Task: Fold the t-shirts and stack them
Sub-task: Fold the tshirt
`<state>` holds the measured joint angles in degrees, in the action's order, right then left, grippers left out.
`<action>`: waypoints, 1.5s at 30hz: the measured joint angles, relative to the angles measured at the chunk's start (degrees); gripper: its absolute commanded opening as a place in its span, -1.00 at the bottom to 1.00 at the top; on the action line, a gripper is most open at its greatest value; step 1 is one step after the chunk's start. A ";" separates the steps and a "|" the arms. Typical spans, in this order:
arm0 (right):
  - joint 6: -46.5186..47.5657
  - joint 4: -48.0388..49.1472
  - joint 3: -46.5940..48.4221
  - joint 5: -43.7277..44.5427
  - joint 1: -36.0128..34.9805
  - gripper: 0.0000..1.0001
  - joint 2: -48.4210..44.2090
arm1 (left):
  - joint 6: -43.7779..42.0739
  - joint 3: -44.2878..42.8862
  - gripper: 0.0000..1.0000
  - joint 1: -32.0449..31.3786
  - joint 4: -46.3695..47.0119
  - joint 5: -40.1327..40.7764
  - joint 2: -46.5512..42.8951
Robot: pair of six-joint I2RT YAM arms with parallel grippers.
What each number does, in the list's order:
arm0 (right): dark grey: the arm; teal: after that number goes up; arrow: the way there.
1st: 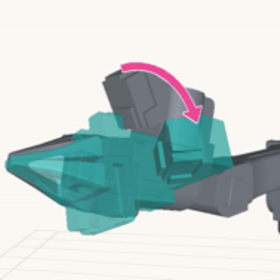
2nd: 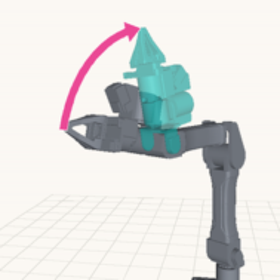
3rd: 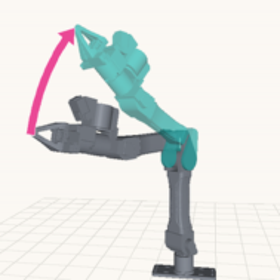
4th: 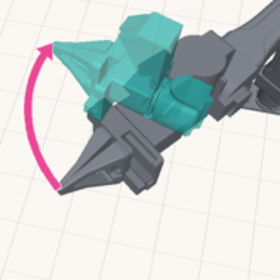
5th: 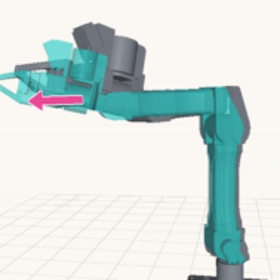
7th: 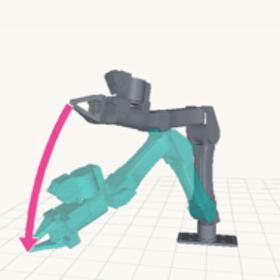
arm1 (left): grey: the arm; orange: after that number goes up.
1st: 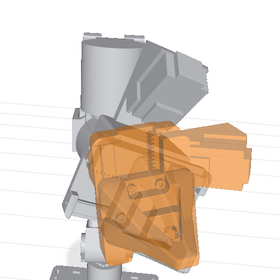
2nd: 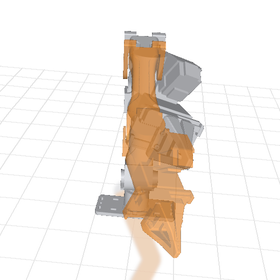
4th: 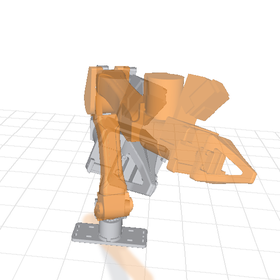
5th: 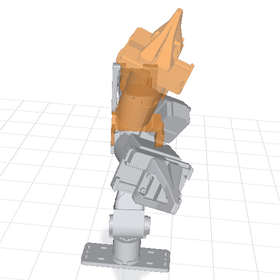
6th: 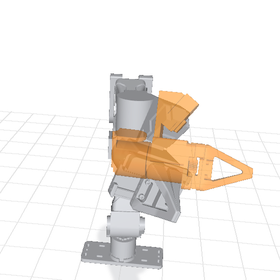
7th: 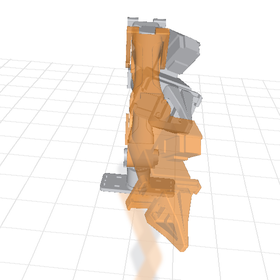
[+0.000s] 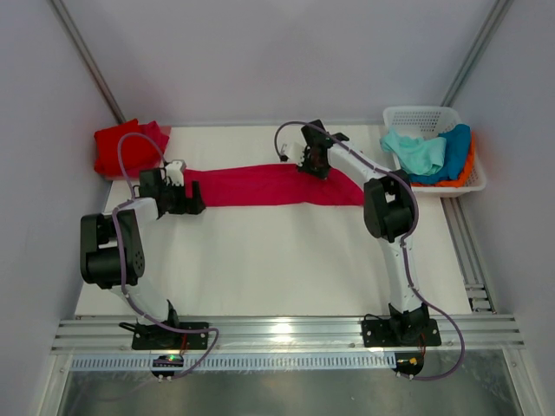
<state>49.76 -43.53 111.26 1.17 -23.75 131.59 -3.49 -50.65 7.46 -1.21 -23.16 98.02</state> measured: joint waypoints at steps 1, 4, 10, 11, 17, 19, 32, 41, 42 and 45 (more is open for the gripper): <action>0.17 0.09 0.24 -0.04 0.00 -0.79 0.15 | -0.02 -0.09 0.98 0.00 0.00 0.00 0.11; 0.52 0.20 0.90 -0.26 0.00 -0.79 0.15 | 0.00 -0.59 0.98 0.00 -0.13 -0.02 0.50; 0.46 -0.17 1.79 -2.60 0.02 -0.78 0.15 | 0.00 -0.98 0.98 0.00 -0.22 -0.02 0.83; 0.48 -0.46 1.92 -3.10 0.02 -0.77 0.15 | 0.00 -1.01 0.98 0.00 -0.24 -0.02 0.83; 0.96 -3.54 2.01 -7.72 0.02 0.24 0.17 | 0.00 -1.07 0.98 0.00 -0.35 -0.02 0.85; 0.87 -5.01 2.01 -9.40 0.00 0.42 0.28 | 0.00 -1.07 0.98 0.00 -0.35 -0.02 0.85; -4.22 -5.11 3.50 -16.13 0.02 0.62 0.42 | 0.00 -1.14 0.98 0.00 -0.39 -0.02 0.87; -7.69 -4.98 6.49 -19.67 -0.74 0.62 0.42 | -0.02 -1.16 0.98 0.00 -0.42 -0.04 0.87; -7.78 -5.20 6.49 -19.98 -0.87 0.61 0.42 | -0.02 -1.18 0.98 0.00 -0.44 -0.07 0.87; -8.02 -5.62 6.49 -20.44 -1.18 0.58 0.42 | -0.02 -1.18 0.98 0.00 -0.46 -0.07 0.90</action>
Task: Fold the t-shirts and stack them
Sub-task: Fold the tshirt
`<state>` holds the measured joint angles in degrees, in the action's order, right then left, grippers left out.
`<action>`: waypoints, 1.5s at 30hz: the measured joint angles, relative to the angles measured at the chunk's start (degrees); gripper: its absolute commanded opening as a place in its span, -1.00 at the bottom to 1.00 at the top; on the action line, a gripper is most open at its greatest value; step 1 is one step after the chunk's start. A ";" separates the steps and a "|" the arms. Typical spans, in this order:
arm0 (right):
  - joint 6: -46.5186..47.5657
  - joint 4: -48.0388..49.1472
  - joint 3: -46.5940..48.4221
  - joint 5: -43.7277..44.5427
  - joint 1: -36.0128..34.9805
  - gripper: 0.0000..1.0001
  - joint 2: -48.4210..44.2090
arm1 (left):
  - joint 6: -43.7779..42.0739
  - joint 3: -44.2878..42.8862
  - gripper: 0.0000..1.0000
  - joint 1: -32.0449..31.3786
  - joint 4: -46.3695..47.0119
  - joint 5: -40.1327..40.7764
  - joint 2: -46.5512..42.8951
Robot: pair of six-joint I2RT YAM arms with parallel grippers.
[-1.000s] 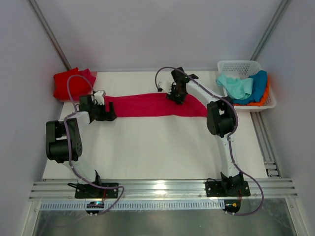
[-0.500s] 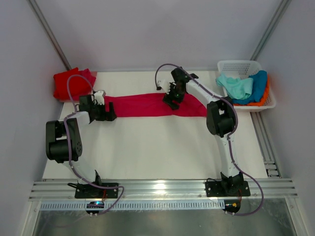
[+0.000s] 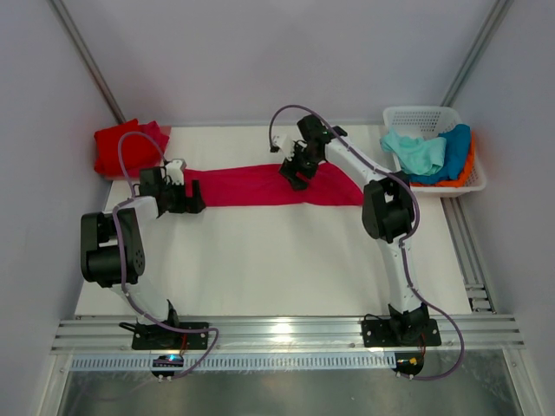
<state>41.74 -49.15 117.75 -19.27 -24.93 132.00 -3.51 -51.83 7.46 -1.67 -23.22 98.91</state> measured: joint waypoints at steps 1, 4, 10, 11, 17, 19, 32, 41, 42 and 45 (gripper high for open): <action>-0.37 0.11 -0.11 0.11 -0.04 0.58 0.00 | 0.00 0.00 0.98 0.00 0.00 -0.02 0.00; -1.90 2.14 -1.86 1.49 -0.09 0.58 -0.61 | 0.00 0.00 0.98 0.00 0.00 -0.02 0.00; -9.62 11.61 -12.94 13.99 0.20 0.66 -7.85 | 0.00 -0.22 0.98 0.00 -0.20 -0.02 0.15; -11.04 13.84 -15.58 16.79 0.37 0.68 -9.88 | 0.02 -0.33 0.98 0.00 -0.24 0.00 0.22; -16.17 24.00 -28.04 28.52 2.10 0.70 -18.91 | -0.04 -0.50 0.98 0.00 -0.33 -0.33 0.35; -17.11 25.40 -28.92 30.60 2.47 0.70 -18.84 | -0.22 -0.50 0.98 0.02 -0.35 -1.09 0.35; -18.86 30.56 -35.82 35.76 2.49 0.71 -17.66 | -4.48 -15.96 0.98 -0.13 -17.33 -3.26 -4.57; -20.70 38.27 -47.23 36.54 2.58 0.82 -27.82 | -1.99 -25.70 0.98 -0.20 -23.12 -0.15 -4.85; -20.74 38.84 -47.30 36.50 2.62 0.82 -28.13 | -1.57 -25.70 0.98 -0.20 -23.85 -0.63 -4.42; -20.87 41.09 -48.37 36.28 2.69 0.82 -28.37 | -1.18 -26.25 0.99 -0.22 -26.97 -2.05 -1.16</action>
<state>20.86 -8.05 69.38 17.02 -22.24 103.63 -4.69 -78.08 7.25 -28.64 -25.28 97.76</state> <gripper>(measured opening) 0.909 0.991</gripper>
